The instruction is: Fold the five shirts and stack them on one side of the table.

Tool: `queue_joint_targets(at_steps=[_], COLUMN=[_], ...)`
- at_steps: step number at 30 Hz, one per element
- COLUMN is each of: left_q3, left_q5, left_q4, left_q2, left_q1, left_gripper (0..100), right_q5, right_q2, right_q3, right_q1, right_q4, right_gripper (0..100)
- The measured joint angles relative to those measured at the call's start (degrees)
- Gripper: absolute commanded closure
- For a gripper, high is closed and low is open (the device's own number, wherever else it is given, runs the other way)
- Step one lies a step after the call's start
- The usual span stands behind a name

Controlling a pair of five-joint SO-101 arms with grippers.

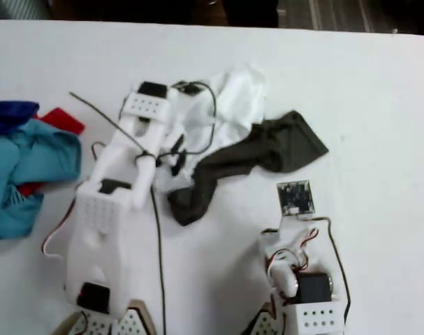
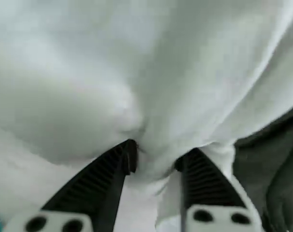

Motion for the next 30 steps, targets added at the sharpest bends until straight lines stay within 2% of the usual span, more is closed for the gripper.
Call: queue_joint_targets(at_steps=[2,7,14,17,24,30], left_q3=[-3.1,-11.5,-13.0,-13.0,-13.0,-13.1], left_q5=[0.0,0.0,0.0,0.0,0.0,0.0], left_q4=[2.2,6.9,7.3,7.4,7.4,-1.5], left_q2=[0.4,0.5,-7.7,-15.1,-31.9,-36.5], left_q1=[-0.1,-1.7,-10.4,-17.8,-40.3,-58.1], left_gripper=[98,98,98,98,98,98], right_q5=[0.0,0.0,0.0,0.0,0.0,0.0], right_q2=[0.0,0.0,0.0,0.0,0.0,0.0], right_q3=[0.0,0.0,0.0,0.0,0.0,0.0], right_q1=[0.0,0.0,0.0,0.0,0.0,-2.6], right_q4=[0.0,0.0,0.0,0.0,0.0,0.0], right_gripper=[97.8,97.8,97.8,97.8,97.8,97.8])
